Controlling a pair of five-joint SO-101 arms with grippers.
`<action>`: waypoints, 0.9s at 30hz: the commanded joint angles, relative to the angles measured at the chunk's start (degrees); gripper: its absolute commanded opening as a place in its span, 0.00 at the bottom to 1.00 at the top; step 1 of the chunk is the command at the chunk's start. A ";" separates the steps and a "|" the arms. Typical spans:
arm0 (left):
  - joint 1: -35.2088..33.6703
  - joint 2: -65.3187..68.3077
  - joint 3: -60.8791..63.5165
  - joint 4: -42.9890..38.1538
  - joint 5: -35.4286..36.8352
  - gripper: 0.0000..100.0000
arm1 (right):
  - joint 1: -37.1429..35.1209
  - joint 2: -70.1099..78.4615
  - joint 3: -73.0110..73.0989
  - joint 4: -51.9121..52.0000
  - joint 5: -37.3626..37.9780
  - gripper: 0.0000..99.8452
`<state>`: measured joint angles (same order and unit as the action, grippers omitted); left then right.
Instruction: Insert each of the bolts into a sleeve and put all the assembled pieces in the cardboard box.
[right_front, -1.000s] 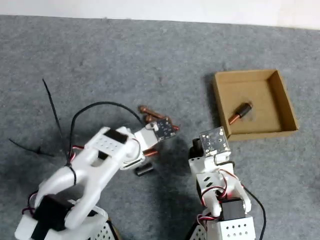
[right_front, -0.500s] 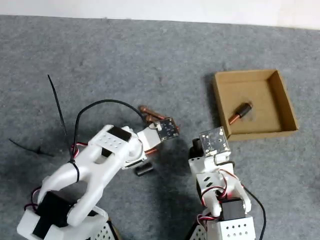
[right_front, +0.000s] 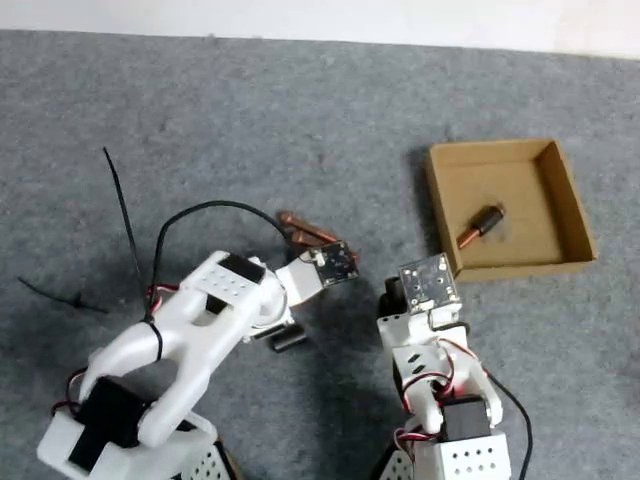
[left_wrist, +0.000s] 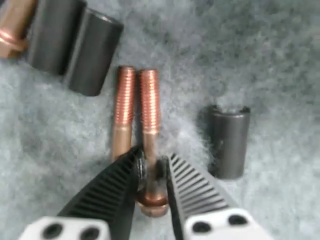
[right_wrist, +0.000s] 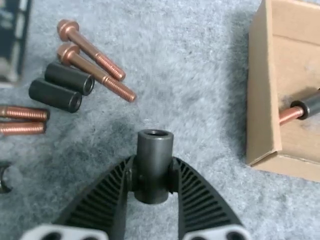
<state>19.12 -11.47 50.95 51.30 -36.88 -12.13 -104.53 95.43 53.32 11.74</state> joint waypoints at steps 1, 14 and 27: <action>-1.36 -7.16 -6.81 9.76 -1.41 0.00 | 0.48 -0.92 0.40 -1.98 0.79 0.00; -5.76 -20.09 -13.05 27.78 -13.80 0.00 | 0.66 -0.92 0.40 -1.98 0.79 0.00; -28.00 -19.82 -11.74 29.10 -47.21 0.00 | 0.66 -0.92 0.40 -1.98 0.79 0.00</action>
<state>-4.62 -29.41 40.57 80.40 -76.26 -12.13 -104.53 95.43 53.23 11.74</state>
